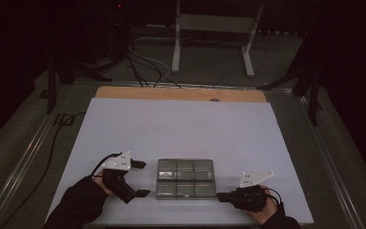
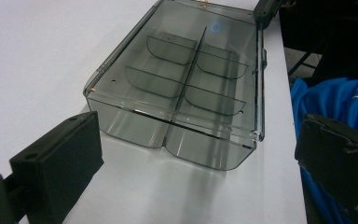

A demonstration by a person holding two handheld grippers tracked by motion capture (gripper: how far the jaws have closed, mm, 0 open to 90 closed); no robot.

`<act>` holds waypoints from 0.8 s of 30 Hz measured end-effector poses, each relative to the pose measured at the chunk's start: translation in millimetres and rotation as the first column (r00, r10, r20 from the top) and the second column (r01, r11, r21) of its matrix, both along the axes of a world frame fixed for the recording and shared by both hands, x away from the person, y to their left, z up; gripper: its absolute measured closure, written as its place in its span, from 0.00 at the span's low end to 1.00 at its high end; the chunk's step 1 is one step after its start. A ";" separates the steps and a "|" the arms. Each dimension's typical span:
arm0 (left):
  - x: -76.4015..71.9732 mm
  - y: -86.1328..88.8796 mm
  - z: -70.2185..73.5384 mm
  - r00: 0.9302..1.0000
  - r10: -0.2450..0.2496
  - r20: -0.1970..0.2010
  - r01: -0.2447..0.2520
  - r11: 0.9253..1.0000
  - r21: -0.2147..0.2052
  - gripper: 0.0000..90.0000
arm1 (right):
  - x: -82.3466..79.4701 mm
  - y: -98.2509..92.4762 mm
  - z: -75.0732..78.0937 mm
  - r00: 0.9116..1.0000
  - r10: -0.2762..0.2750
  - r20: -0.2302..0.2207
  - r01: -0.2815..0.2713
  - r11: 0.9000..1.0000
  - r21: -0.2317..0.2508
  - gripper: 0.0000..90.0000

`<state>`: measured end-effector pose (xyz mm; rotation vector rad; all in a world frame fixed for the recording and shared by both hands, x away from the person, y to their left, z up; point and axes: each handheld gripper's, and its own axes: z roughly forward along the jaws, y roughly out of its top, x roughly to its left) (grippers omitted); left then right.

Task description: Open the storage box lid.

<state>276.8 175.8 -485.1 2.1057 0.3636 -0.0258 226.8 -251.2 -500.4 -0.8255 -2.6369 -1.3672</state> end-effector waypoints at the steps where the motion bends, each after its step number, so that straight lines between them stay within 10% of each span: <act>1: 0.2 0.0 0.1 1.000 0.001 -0.001 -0.001 1.000 -0.002 0.03 | 0.1 0.0 0.2 1.000 -0.001 0.000 0.001 1.000 0.005 1.00; 24: 0.3 -0.3 1.2 1.000 0.002 -0.003 -0.002 1.000 -0.011 0.03 | 2.8 2.0 9.2 0.999 -0.023 0.029 0.021 0.998 0.052 1.00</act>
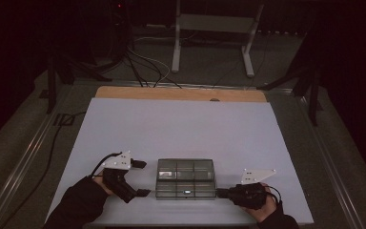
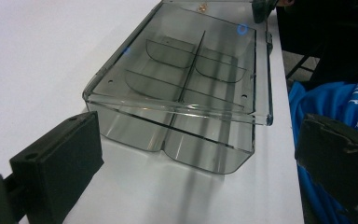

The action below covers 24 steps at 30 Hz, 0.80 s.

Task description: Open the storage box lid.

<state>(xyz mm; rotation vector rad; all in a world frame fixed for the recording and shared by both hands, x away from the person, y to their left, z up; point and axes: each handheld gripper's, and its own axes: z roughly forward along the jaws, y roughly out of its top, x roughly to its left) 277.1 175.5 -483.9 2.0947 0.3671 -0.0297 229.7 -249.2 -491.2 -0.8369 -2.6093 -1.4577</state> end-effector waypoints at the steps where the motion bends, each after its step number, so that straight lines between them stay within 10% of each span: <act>1: 0.0 0.0 0.1 1.000 0.001 0.001 -0.001 1.000 -0.001 0.03 | 0.1 -0.2 0.5 1.000 -0.001 0.003 0.001 1.000 0.001 1.00; 24: -1.1 -3.1 3.7 0.997 -0.006 0.078 0.009 1.000 -0.030 0.03 | 2.9 1.8 11.5 0.999 -0.014 0.035 0.013 0.999 0.035 1.00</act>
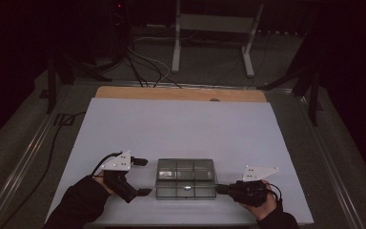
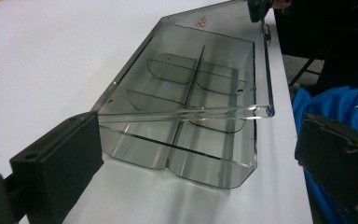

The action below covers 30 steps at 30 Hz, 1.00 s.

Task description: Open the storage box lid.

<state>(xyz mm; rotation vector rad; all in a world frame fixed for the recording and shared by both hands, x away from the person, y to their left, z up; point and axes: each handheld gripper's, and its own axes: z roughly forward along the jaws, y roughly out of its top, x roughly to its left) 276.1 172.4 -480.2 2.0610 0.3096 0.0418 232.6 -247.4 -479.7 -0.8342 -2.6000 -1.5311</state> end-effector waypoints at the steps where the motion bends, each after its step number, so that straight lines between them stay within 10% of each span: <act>1: 0.1 -0.1 -0.1 1.000 -0.002 0.005 0.002 1.000 -0.001 0.03 | 0.1 0.1 0.2 1.000 -0.001 -0.001 0.001 1.000 0.002 1.00; 19: 7.5 -3.7 1.3 0.999 0.001 0.055 0.002 0.998 -0.062 0.04 | 3.2 1.7 6.1 1.000 -0.010 0.008 0.010 1.000 0.017 1.00; 30: 6.9 -10.8 2.1 0.998 -0.001 0.065 0.000 1.000 0.005 0.06 | 5.6 1.9 10.3 1.000 -0.016 0.010 0.015 0.999 0.032 1.00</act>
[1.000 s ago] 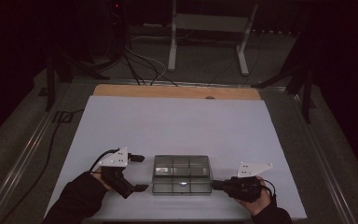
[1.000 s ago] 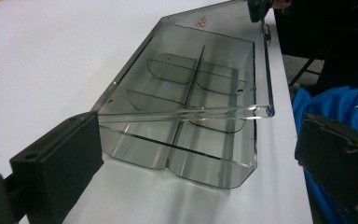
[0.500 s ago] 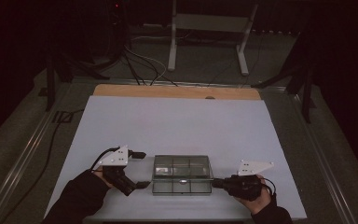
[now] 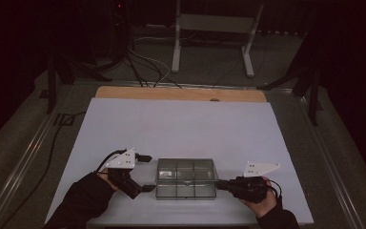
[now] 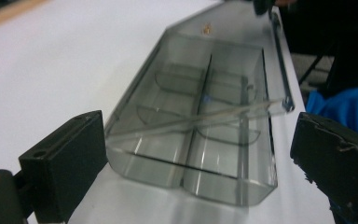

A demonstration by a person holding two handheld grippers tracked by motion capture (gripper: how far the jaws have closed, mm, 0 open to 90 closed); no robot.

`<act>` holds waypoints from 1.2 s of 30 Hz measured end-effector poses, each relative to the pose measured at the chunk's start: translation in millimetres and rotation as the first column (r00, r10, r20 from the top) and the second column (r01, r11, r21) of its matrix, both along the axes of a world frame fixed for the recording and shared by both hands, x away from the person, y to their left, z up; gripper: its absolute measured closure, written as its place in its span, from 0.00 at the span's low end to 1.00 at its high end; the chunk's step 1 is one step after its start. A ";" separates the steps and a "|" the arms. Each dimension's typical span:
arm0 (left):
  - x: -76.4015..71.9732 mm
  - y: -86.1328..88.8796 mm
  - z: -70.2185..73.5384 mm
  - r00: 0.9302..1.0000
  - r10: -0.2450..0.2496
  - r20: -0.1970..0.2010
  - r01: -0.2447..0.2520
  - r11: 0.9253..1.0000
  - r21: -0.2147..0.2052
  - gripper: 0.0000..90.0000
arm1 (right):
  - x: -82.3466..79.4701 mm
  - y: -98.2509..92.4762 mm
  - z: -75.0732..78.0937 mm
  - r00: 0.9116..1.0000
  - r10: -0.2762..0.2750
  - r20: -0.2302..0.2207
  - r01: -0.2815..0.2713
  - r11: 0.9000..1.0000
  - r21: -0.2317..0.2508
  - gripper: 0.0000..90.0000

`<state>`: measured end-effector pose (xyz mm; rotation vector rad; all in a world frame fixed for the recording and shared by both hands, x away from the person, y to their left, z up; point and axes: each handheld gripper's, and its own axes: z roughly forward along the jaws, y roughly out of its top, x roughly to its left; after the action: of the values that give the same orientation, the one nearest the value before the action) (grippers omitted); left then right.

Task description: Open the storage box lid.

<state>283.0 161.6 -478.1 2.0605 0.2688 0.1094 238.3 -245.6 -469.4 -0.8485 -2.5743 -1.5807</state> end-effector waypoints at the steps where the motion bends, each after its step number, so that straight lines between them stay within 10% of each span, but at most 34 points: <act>1: 0.3 0.1 0.3 1.000 -0.003 -0.001 0.003 1.000 -0.005 0.07 | 0.1 0.1 0.4 1.000 -0.001 0.002 0.001 1.000 0.000 1.00; 16: 2.1 1.6 1.1 0.994 0.050 0.093 -0.052 0.999 0.016 0.20 | 4.3 3.2 5.8 1.000 0.001 0.011 -0.001 1.000 0.016 1.00; 25: 1.0 -2.2 -0.9 0.979 0.058 0.194 -0.064 0.998 0.027 0.37 | 6.2 4.2 9.0 1.000 -0.003 0.013 0.003 1.000 0.023 1.00; 33: 2.5 -3.2 -4.3 0.957 0.037 0.289 -0.050 0.998 0.039 0.52 | 9.5 5.7 12.4 1.000 -0.026 -0.003 0.026 0.999 0.028 1.00; 36: 4.2 -3.2 -8.9 0.934 0.045 0.355 -0.070 0.996 0.059 0.55 | 10.2 5.9 13.3 1.000 -0.030 -0.003 0.030 0.999 0.027 1.00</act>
<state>287.2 158.4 -487.0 2.0583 0.1022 0.5278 248.5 -239.6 -456.1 -0.8905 -2.5436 -1.6172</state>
